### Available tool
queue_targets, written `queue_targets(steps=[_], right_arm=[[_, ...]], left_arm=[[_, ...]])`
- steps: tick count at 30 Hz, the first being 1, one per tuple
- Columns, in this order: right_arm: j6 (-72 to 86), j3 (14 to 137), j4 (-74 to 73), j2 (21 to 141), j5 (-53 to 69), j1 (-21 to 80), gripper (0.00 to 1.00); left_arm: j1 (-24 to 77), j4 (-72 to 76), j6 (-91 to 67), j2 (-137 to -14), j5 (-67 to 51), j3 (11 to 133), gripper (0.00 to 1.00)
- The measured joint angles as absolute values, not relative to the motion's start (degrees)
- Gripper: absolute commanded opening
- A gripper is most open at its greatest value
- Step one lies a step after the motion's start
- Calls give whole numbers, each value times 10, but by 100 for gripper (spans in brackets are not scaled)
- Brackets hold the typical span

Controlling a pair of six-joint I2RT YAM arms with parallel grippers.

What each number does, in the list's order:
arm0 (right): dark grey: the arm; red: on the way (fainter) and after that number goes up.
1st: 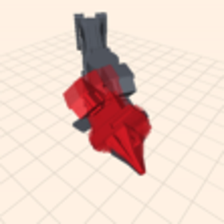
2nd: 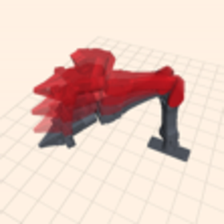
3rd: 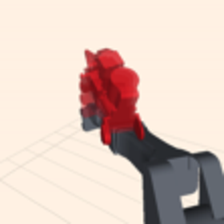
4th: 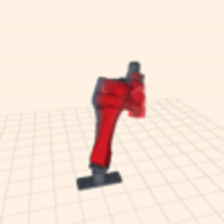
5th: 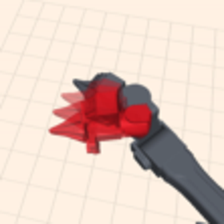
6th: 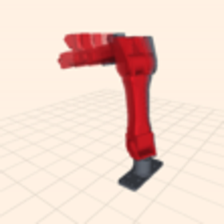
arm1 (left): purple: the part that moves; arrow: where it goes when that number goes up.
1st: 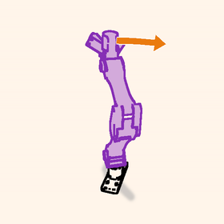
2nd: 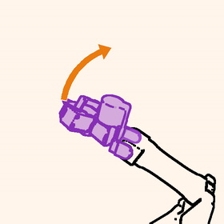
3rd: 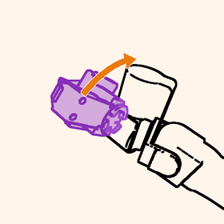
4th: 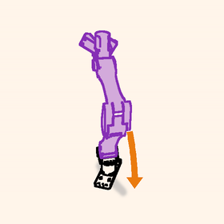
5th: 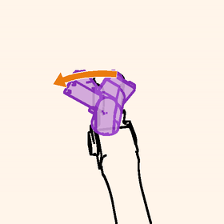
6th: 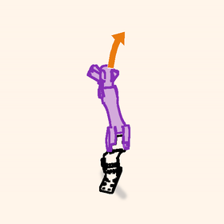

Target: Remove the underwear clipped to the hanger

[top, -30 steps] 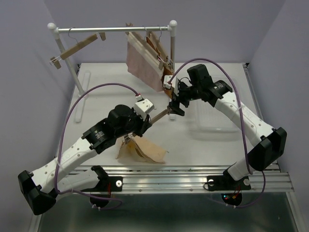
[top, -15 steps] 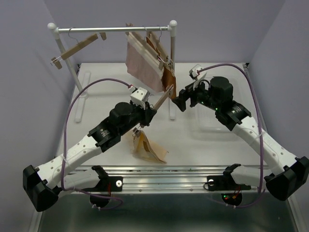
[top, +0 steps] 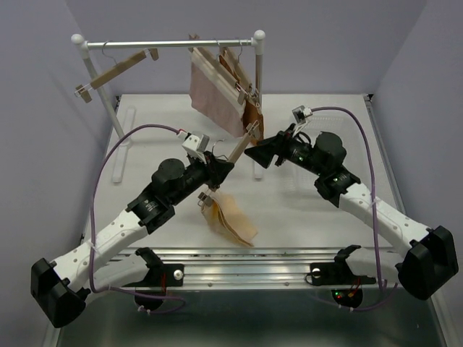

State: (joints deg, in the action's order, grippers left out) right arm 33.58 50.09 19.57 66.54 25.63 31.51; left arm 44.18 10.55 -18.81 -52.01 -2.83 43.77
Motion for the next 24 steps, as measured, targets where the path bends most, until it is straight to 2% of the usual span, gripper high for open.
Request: queue_targets(steps=[8,20,23,24], right_arm=[[471,444,418,718,322,315,100],[553,443,557,783,360,315,95],[573,441,591,796,360,315,88],[580,441,602,800,359,315,83]], left_arm=[[423,128,-264,-467,-77,396,0],[415,178,-318,-471,-107,375,0],[415,193,-327,-471,-107,370,0],[415,195,-329,-471,-107,369,0]])
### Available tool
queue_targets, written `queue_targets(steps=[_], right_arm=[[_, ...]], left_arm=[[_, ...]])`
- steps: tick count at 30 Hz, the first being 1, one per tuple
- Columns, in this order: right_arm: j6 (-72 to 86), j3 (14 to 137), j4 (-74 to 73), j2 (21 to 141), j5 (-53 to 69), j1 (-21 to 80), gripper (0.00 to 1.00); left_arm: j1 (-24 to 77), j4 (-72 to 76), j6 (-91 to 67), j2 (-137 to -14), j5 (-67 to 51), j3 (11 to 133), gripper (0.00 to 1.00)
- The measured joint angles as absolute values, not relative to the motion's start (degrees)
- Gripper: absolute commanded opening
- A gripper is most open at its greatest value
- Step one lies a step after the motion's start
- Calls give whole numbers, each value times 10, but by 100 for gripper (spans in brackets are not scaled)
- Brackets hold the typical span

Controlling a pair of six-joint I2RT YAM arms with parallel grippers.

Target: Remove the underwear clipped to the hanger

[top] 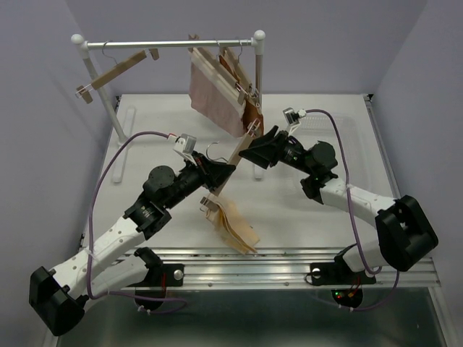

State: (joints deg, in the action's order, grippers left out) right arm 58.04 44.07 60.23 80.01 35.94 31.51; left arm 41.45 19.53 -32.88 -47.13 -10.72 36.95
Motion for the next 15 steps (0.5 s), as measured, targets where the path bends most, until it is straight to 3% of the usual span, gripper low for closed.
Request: queue_targets(steps=[4,8,15], right_arm=[[601,431,651,802,350,315,72],[618,424,662,804,342,315,70],[629,422,673,809,328,320,45]], left_arm=[[415,221,-340,-481,-117,368,0],[415,243,-346,-496,-129,368,0],[414,287,-359,-505,-146,356,0]])
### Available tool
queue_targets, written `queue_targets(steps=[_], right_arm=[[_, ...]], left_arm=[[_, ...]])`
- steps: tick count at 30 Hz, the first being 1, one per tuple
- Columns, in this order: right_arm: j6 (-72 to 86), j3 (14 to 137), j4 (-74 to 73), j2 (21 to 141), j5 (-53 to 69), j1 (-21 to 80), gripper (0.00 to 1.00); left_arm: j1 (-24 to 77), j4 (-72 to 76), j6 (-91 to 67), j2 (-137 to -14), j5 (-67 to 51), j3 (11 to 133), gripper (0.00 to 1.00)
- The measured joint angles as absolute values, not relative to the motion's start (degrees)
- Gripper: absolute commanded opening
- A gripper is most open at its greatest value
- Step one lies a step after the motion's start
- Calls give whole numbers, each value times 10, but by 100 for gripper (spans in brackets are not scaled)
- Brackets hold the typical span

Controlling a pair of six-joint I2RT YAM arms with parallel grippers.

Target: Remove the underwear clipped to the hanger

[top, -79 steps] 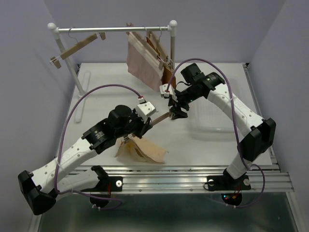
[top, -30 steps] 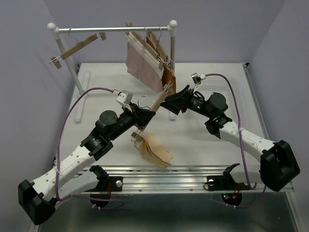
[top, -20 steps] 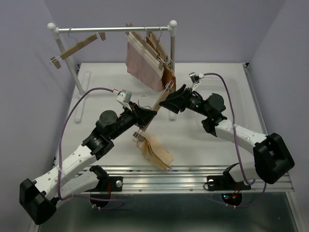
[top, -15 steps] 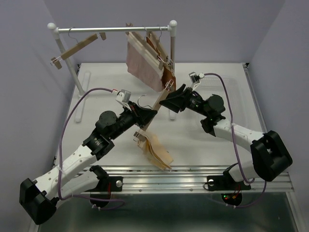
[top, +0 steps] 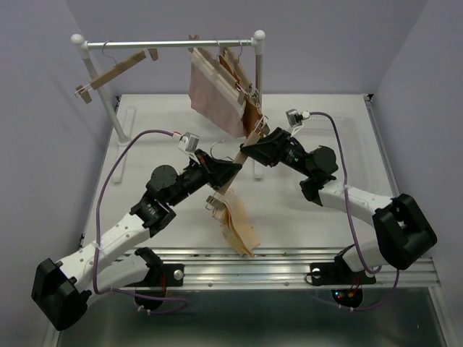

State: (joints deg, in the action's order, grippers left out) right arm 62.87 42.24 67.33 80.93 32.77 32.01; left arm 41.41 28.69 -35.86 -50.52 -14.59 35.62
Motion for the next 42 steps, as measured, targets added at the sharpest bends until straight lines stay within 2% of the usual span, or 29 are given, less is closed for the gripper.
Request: queue_targets(steps=[1,3,5,6,7,11,13,14,15,17,18,21,33,42], right_arm=[[627,422,673,809,326,323,39],[625,422,673,809,319,328,35],[626,420,671,809,310,331,26],[627,417,671,806,305,332,9],[631,414,672,804,303,332,1],[635,404,677,791,298,332,1],[634,403,674,786,294,333,1],[634,402,672,783,292,334,1],[634,400,671,781,288,335,1],[628,389,665,772,278,335,1],[625,385,660,767,274,336,1],[597,383,628,748,250,338,1],[530,383,535,715,202,333,1],[519,383,515,716,204,314,1]], left_arm=[[414,291,-360,-507,-149,356,0],[414,303,-363,-510,-154,356,0],[414,308,-365,-513,-157,356,0],[414,310,-365,-515,-159,356,0],[413,312,-366,-517,-163,356,0],[412,322,-380,-522,-176,355,0],[412,324,-381,-524,-180,355,7],[412,324,-382,-524,-180,355,14],[412,322,-381,-524,-181,357,38],[412,315,-382,-528,-182,360,59],[412,302,-380,-533,-180,364,76],[412,274,-369,-544,-180,366,98],[407,165,-340,-530,-167,388,99],[344,152,-335,-511,-223,388,99]])
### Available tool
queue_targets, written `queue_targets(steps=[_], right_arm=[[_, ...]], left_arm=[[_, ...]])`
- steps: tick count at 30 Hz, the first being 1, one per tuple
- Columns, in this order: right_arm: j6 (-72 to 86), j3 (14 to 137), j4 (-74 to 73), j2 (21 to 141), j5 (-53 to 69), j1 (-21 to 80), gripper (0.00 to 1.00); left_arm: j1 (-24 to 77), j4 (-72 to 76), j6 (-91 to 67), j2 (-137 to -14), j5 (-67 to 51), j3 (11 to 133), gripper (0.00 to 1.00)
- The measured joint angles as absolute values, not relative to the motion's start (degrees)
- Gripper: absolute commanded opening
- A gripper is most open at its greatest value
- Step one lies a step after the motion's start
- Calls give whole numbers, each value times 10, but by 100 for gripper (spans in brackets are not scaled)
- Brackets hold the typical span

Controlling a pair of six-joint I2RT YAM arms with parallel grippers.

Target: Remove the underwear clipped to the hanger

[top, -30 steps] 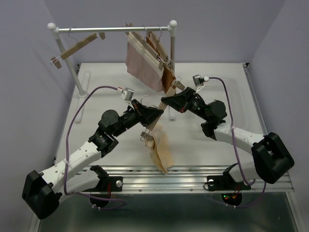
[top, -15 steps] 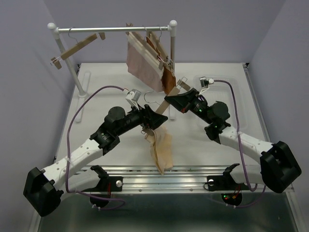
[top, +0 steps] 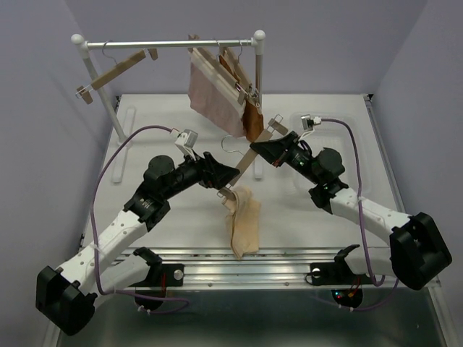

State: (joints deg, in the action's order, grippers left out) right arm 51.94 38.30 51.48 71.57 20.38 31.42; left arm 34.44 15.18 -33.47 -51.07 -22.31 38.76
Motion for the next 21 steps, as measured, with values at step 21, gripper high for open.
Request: queue_targets(steps=[21], right_arm=[[522,423,510,717,258,272,1]], left_arm=[[311,152,-365,-505,-304,352,99]])
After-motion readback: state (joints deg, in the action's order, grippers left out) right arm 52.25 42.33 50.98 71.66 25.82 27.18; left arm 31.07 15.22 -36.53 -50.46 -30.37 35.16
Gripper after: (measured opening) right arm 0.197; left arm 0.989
